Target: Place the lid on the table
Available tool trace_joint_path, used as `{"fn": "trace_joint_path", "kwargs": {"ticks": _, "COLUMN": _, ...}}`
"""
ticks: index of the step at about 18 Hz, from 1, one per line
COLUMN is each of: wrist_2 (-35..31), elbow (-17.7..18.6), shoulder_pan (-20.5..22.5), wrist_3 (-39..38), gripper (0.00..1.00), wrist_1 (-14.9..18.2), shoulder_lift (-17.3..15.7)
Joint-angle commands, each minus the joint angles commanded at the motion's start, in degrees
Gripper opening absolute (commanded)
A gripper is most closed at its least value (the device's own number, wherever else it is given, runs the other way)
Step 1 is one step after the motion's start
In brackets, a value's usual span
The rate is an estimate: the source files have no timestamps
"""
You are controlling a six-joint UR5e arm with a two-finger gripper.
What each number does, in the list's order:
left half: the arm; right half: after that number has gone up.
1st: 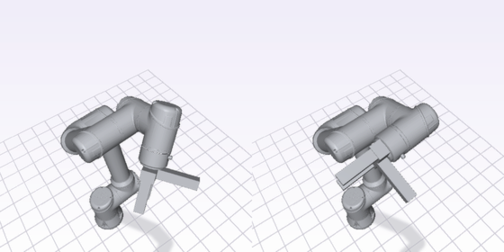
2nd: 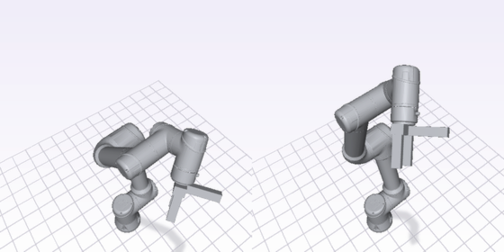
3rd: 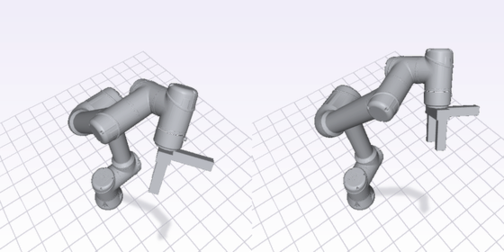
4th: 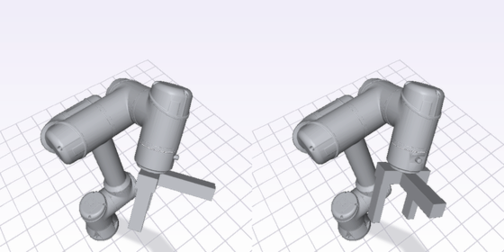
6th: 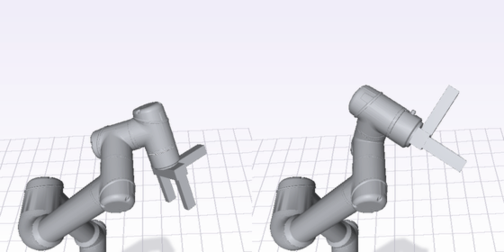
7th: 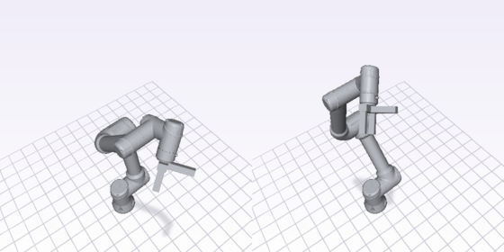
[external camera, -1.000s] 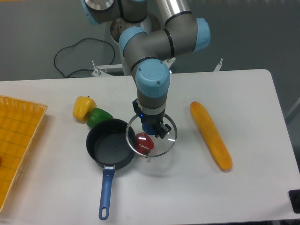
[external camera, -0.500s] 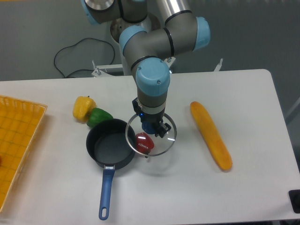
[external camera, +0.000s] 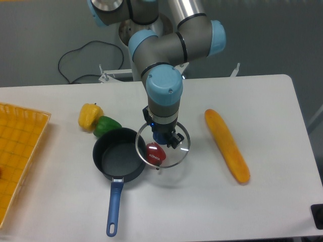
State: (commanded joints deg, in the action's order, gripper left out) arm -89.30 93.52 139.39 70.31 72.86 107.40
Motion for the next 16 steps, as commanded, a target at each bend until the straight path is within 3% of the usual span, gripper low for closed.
{"fn": "trace_joint_path", "kwargs": {"ticks": 7, "wrist_2": -0.1, "elbow": 0.1, "shoulder_pan": 3.0, "wrist_3": 5.7, "gripper": 0.58, "wrist_1": 0.1, "shoulder_lift": 1.0}}
{"fn": "trace_joint_path", "kwargs": {"ticks": 16, "wrist_2": 0.0, "elbow": 0.0, "shoulder_pan": 6.1, "wrist_3": 7.0, "gripper": 0.58, "wrist_1": -0.4, "shoulder_lift": 3.9}}
